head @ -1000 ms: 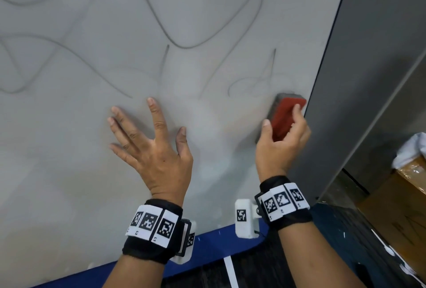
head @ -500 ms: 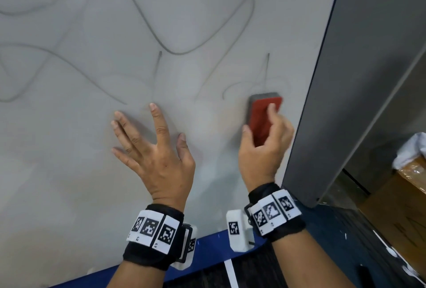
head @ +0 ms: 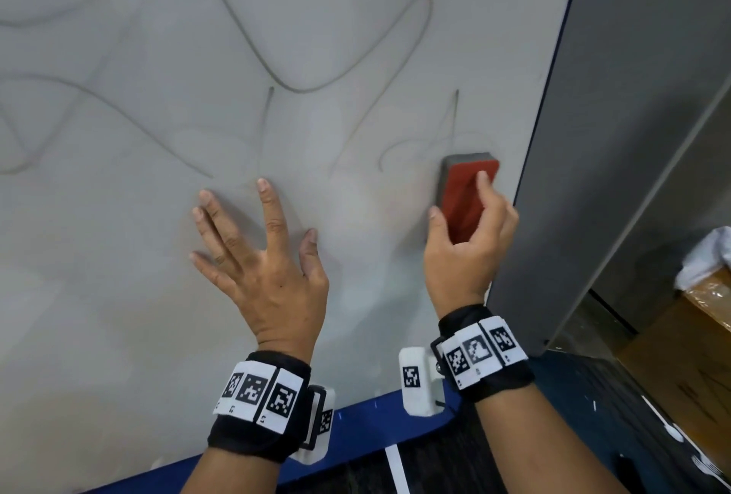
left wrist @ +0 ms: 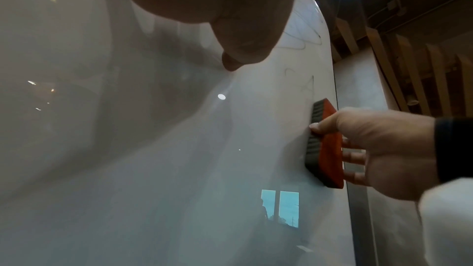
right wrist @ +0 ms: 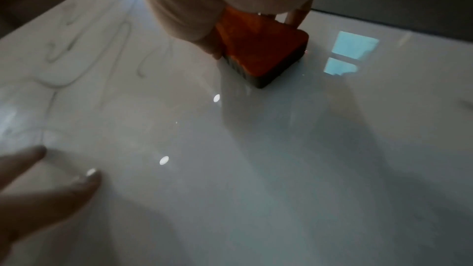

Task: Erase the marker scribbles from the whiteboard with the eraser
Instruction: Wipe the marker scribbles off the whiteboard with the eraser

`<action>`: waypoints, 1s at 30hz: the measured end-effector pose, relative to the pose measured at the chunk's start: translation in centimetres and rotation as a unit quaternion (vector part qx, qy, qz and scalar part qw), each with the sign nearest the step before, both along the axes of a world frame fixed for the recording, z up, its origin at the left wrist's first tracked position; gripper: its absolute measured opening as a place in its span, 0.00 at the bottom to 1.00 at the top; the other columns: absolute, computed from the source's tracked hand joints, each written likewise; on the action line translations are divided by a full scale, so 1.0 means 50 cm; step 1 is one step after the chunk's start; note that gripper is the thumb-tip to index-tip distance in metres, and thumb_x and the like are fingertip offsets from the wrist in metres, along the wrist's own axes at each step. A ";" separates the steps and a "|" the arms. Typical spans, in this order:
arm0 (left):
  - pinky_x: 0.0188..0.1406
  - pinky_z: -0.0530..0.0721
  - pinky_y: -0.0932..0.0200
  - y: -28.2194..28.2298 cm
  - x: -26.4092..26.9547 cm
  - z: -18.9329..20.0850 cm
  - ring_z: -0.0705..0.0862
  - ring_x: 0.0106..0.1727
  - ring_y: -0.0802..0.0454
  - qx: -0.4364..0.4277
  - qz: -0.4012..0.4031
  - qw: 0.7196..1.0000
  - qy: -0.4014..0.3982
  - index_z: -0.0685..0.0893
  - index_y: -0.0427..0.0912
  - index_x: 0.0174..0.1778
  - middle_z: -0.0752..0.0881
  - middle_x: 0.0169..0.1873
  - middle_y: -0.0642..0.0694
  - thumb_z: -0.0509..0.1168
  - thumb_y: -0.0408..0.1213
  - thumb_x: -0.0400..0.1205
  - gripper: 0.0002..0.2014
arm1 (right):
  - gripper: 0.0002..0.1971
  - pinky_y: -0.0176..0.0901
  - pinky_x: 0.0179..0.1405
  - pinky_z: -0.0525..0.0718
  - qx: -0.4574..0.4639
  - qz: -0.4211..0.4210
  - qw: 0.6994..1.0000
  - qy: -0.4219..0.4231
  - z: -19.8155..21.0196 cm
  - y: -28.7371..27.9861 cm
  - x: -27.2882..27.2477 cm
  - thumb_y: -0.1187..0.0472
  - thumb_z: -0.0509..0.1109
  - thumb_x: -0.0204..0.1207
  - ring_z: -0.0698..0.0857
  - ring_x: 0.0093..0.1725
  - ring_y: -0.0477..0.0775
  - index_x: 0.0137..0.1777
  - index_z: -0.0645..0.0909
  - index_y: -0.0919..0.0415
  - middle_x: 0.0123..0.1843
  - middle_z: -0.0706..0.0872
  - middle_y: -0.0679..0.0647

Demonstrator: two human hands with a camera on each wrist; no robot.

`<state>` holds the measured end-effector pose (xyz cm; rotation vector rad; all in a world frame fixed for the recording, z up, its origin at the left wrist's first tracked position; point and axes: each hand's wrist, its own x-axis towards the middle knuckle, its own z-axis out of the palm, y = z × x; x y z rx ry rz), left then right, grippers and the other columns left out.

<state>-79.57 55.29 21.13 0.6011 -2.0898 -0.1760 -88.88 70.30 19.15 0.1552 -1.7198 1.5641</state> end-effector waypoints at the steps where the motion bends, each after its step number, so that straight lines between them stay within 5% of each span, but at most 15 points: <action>1: 0.78 0.51 0.22 -0.001 0.001 -0.001 0.47 0.85 0.31 -0.003 0.003 1.000 -0.004 0.51 0.54 0.87 0.49 0.84 0.27 0.65 0.50 0.85 0.38 | 0.33 0.61 0.65 0.82 -0.038 -0.001 0.999 -0.013 0.008 0.001 -0.004 0.64 0.77 0.70 0.77 0.68 0.59 0.76 0.74 0.54 0.66 0.70 0.45; 3: 0.78 0.51 0.23 -0.002 0.001 -0.002 0.47 0.86 0.31 -0.009 0.009 1.000 -0.012 0.50 0.54 0.87 0.49 0.84 0.27 0.64 0.51 0.85 0.38 | 0.33 0.58 0.63 0.84 -0.072 -0.003 0.997 -0.028 0.019 -0.020 0.006 0.65 0.76 0.71 0.76 0.68 0.58 0.77 0.73 0.54 0.65 0.69 0.42; 9: 0.78 0.53 0.22 -0.007 0.006 -0.007 0.48 0.86 0.32 -0.021 0.019 0.999 -0.020 0.52 0.54 0.87 0.50 0.84 0.28 0.62 0.54 0.85 0.37 | 0.32 0.60 0.66 0.81 0.062 0.000 0.997 0.041 0.001 -0.030 0.021 0.64 0.78 0.70 0.78 0.65 0.64 0.75 0.74 0.53 0.66 0.73 0.62; 13: 0.78 0.53 0.22 -0.009 0.010 -0.008 0.48 0.86 0.33 -0.027 0.015 0.999 -0.022 0.52 0.55 0.87 0.50 0.84 0.29 0.63 0.55 0.85 0.37 | 0.32 0.40 0.62 0.84 -0.090 -0.017 0.995 -0.035 0.023 -0.016 0.000 0.66 0.76 0.72 0.77 0.67 0.58 0.77 0.73 0.58 0.67 0.69 0.52; 15: 0.78 0.53 0.22 -0.010 0.010 -0.008 0.48 0.86 0.33 -0.028 0.014 0.999 -0.020 0.52 0.55 0.87 0.50 0.84 0.30 0.64 0.55 0.85 0.38 | 0.32 0.48 0.64 0.84 -0.071 -0.015 0.997 -0.016 0.026 -0.058 0.027 0.66 0.77 0.71 0.77 0.66 0.60 0.77 0.74 0.59 0.66 0.71 0.57; 19: 0.77 0.57 0.24 -0.017 0.013 -0.008 0.51 0.86 0.35 -0.040 0.025 0.999 -0.020 0.55 0.56 0.86 0.51 0.84 0.33 0.65 0.57 0.83 0.38 | 0.32 0.53 0.67 0.79 0.114 0.035 0.991 0.065 -0.002 -0.083 0.056 0.61 0.78 0.70 0.76 0.64 0.62 0.74 0.73 0.51 0.65 0.75 0.64; 25: 0.72 0.67 0.29 -0.039 0.031 -0.007 0.57 0.82 0.39 -0.087 0.050 0.994 -0.041 0.62 0.56 0.85 0.54 0.82 0.38 0.69 0.61 0.78 0.40 | 0.33 0.62 0.62 0.83 -0.056 0.005 0.998 -0.007 0.008 -0.082 0.042 0.63 0.78 0.71 0.75 0.69 0.59 0.76 0.72 0.53 0.67 0.70 0.54; 30: 0.73 0.67 0.30 -0.061 0.047 0.002 0.61 0.79 0.41 -0.114 0.044 0.992 -0.037 0.63 0.53 0.84 0.56 0.81 0.40 0.74 0.61 0.73 0.45 | 0.31 0.58 0.60 0.84 0.126 0.067 0.985 0.100 0.009 -0.135 0.091 0.58 0.78 0.71 0.78 0.62 0.63 0.73 0.72 0.51 0.65 0.72 0.61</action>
